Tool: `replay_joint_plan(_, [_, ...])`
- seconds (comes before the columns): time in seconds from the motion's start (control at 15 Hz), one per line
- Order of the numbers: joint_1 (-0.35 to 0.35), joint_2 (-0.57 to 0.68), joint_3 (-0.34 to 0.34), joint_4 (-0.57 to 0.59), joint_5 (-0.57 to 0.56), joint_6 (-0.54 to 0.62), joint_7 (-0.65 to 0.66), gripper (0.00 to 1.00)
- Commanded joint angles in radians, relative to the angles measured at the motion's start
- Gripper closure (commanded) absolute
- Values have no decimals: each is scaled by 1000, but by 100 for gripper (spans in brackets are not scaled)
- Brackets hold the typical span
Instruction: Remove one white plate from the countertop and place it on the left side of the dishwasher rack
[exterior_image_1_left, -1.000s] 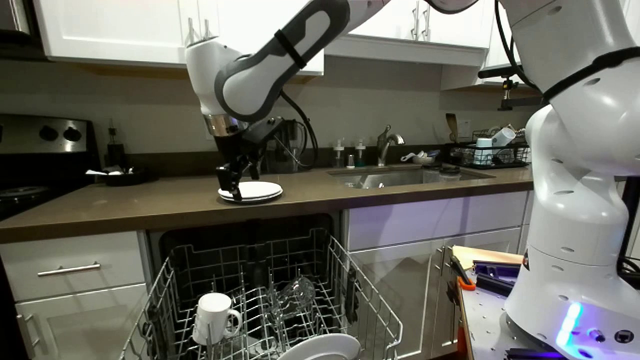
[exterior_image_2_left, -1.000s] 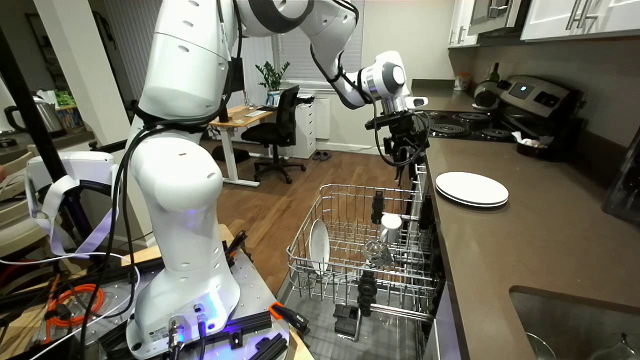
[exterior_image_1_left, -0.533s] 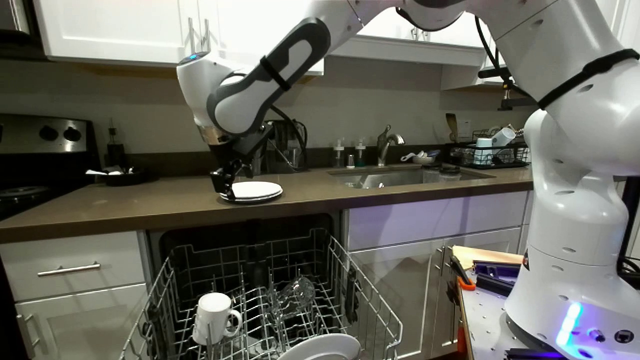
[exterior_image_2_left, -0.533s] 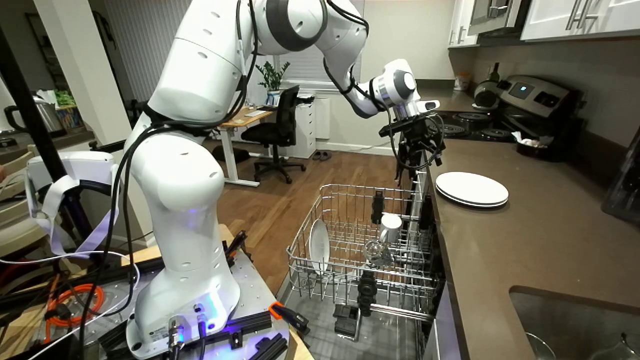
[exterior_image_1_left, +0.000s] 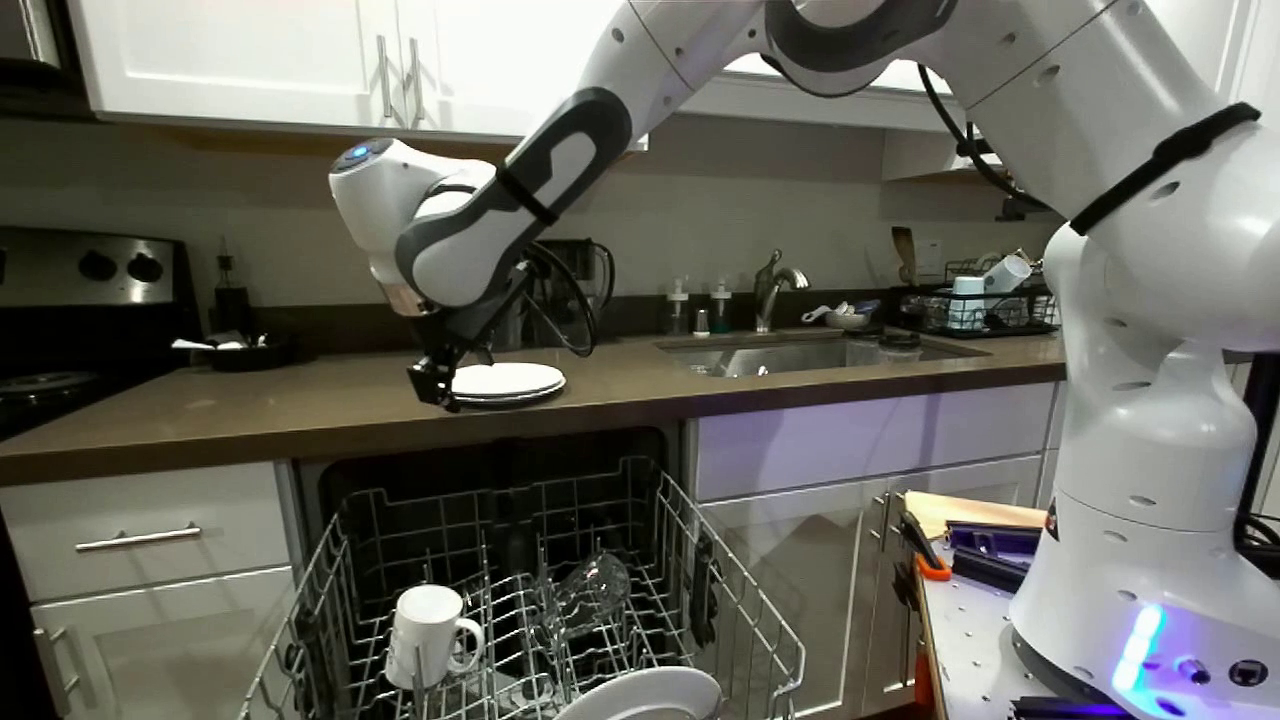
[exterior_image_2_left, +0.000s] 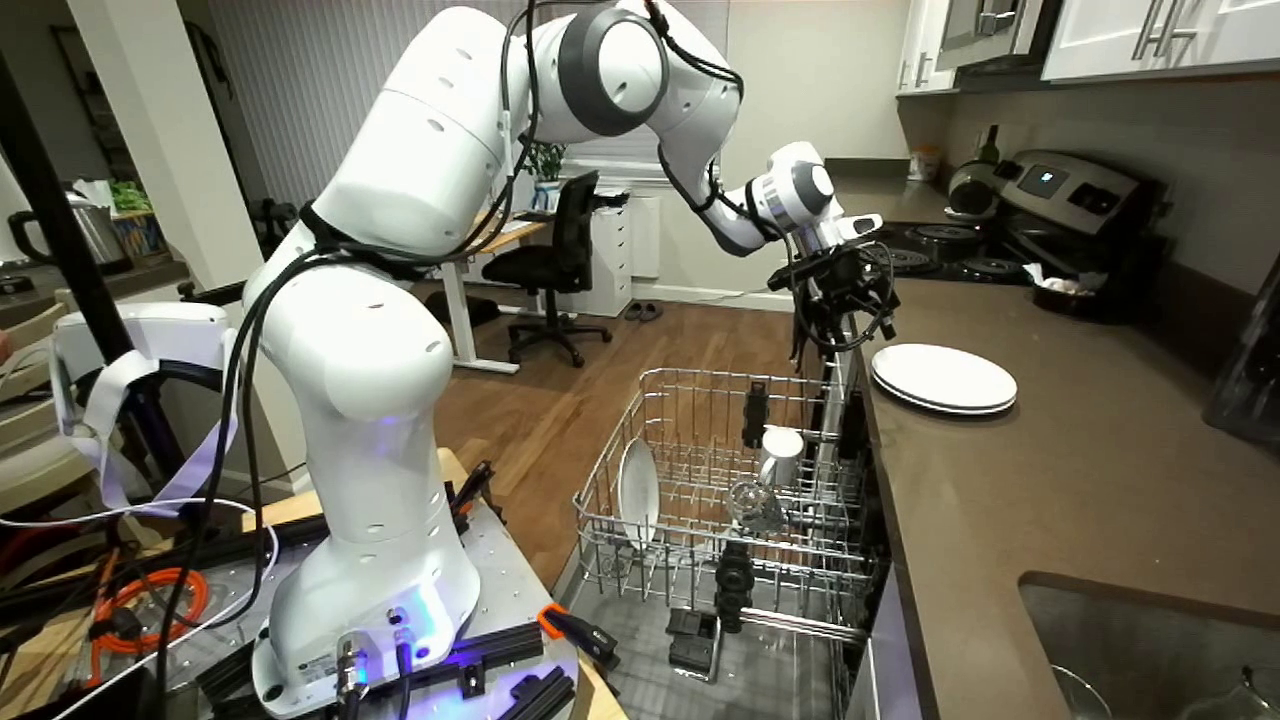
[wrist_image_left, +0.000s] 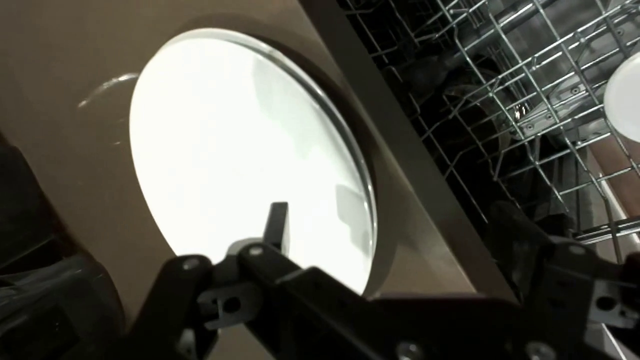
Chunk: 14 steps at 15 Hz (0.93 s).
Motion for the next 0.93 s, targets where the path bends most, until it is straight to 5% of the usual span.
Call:
replay_joint_plan(0.0, [0,0,-1,2,1,-2,-1,0])
replay_joint_plan(0.87, [36,10,-33,32,-53,-51,24,0])
